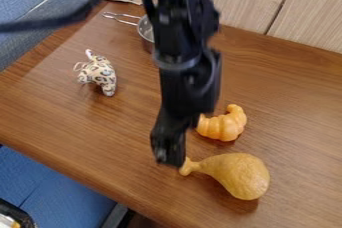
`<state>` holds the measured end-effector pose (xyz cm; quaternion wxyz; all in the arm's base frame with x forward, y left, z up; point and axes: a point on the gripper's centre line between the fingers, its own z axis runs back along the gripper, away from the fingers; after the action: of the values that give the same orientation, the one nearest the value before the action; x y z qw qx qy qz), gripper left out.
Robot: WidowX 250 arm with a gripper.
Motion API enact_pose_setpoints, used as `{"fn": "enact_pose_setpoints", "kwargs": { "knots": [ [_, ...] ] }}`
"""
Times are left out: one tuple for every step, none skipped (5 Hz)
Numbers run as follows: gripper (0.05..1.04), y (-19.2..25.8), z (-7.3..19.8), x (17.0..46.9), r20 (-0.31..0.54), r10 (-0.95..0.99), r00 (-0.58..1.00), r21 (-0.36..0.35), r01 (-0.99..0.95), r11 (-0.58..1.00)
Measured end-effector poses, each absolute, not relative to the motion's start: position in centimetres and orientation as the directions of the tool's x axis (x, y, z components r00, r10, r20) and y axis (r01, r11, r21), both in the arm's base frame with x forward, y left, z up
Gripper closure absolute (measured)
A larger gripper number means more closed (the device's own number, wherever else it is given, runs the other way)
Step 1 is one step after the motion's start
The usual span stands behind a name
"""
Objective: Move the drum stick to the upper middle of the table
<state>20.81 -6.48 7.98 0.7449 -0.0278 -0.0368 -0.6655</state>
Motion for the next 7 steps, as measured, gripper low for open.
{"fn": "enact_pose_setpoints", "kwargs": {
  "knots": [
    [0.085,-7.7,7.0,19.9,0.063,-0.997,0.053,-0.001,0.999,0.053],
    [0.085,-8.3,5.8,20.0,0.065,-0.997,0.049,-0.023,0.999,0.047],
    [0.085,-9.0,4.7,20.1,0.062,-0.997,0.044,-0.043,0.998,0.042],
    [0.133,-9.5,4.4,21.2,0.075,-0.995,0.062,-0.025,0.998,0.06],
    [0.422,-9.6,4.3,21.5,0.087,-0.993,0.076,0.001,0.997,0.076],
    [0.716,-9.5,4.2,21.5,0.081,-0.993,0.084,0.007,0.996,0.085],
    [0.758,-9.2,4.4,21.1,0.082,-0.993,0.08,0.006,0.997,0.081]
  ]
}}
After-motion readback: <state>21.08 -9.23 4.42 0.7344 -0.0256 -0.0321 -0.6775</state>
